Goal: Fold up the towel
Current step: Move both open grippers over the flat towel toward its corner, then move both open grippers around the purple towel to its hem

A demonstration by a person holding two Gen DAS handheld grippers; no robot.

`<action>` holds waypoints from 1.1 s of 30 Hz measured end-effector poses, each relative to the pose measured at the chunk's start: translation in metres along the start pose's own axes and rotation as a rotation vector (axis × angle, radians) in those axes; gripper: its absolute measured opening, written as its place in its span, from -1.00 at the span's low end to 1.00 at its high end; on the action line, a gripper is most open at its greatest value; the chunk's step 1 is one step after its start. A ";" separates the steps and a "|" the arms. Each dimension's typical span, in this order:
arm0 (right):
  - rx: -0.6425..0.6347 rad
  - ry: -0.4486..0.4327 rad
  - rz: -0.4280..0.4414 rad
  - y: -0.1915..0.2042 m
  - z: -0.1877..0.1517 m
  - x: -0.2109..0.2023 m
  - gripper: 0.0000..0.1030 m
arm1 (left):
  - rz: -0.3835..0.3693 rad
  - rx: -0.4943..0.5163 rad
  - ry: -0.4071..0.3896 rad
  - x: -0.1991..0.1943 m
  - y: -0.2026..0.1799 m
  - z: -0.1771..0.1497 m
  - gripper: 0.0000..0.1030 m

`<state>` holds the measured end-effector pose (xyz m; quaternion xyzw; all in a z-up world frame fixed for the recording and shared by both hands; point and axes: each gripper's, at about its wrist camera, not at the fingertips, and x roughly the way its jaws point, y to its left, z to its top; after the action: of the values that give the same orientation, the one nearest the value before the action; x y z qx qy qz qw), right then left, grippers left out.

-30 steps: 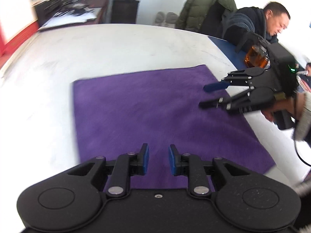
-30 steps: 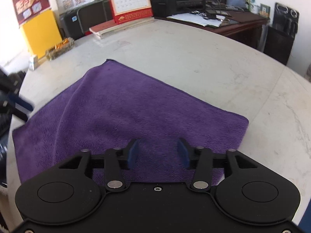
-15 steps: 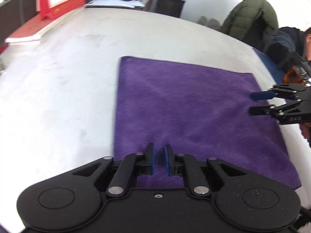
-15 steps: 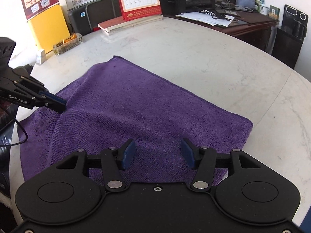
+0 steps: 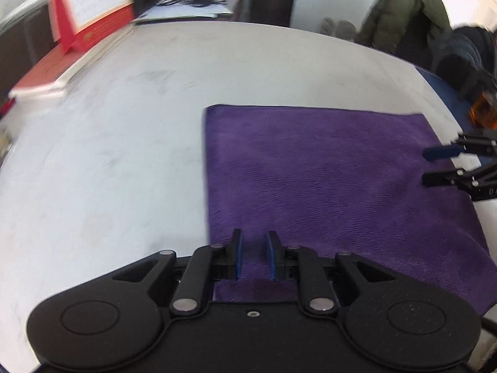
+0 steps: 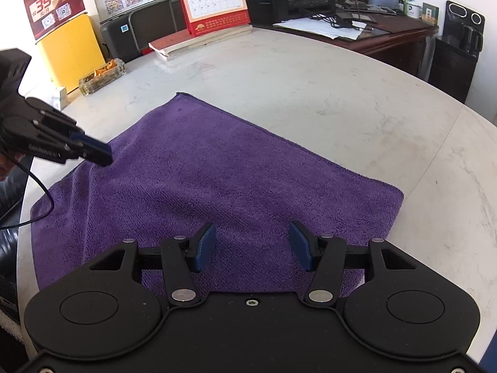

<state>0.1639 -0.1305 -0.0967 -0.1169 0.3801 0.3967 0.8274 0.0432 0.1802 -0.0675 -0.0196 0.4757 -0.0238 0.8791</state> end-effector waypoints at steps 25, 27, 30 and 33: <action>0.037 -0.008 0.014 -0.003 0.000 0.000 0.01 | -0.001 0.039 -0.125 0.056 0.027 0.092 -0.64; 0.037 -0.007 0.015 -0.003 0.000 0.000 0.01 | -0.028 0.027 -0.145 0.035 0.023 0.084 -0.64; 0.039 -0.004 0.015 -0.002 0.001 0.000 0.01 | -0.105 0.022 -0.140 0.008 0.005 0.061 -0.63; 0.042 -0.010 0.015 -0.003 0.000 0.000 0.02 | -0.205 0.048 -0.096 -0.003 -0.025 0.035 -0.63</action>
<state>0.1658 -0.1325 -0.0971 -0.0946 0.3849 0.3952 0.8287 0.0706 0.1562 -0.0445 -0.0482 0.4277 -0.1240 0.8941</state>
